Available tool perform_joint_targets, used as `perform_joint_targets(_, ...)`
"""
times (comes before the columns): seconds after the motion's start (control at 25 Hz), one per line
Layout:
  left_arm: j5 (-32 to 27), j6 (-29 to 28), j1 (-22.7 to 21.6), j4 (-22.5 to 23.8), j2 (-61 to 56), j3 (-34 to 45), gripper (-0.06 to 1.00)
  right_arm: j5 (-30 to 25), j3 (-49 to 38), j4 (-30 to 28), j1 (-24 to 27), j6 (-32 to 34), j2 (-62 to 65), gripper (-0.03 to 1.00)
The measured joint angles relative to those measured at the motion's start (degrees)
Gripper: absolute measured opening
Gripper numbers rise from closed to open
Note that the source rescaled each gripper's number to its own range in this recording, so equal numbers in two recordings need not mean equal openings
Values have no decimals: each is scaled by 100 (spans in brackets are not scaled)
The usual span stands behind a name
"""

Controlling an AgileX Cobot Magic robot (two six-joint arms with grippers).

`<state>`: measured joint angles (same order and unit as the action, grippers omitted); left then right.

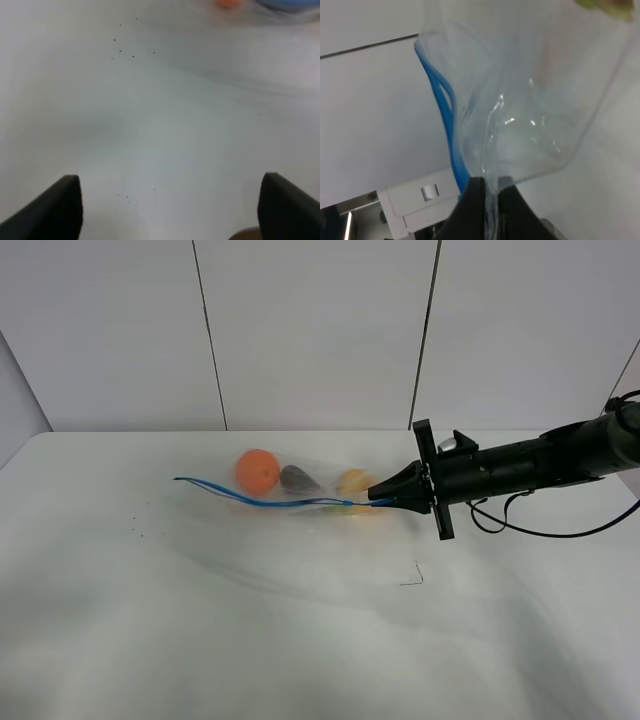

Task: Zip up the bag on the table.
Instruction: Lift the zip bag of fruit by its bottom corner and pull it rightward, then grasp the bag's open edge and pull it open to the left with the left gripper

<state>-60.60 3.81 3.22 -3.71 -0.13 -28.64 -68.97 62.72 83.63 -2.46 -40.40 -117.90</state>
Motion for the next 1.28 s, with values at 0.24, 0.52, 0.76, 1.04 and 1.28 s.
perform_joint_targets(0.24,0,0,0,0,0,0,100,-5,0,-7,0,0,208,0)
perform_joint_targets(0.52,0,0,0,0,0,0,100,-5,0,-112,0,5,208,0)
perform_joint_targets(0.76,30,-280,0,5,35,-53,100,-5,0,-118,0,128,208,0)
perform_joint_targets(1.04,373,-855,0,-454,1845,-1045,100,-5,0,-69,0,149,208,0)
perform_joint_targets(1.28,1036,-916,0,-906,3941,-2002,100,-5,0,-69,0,149,208,0)
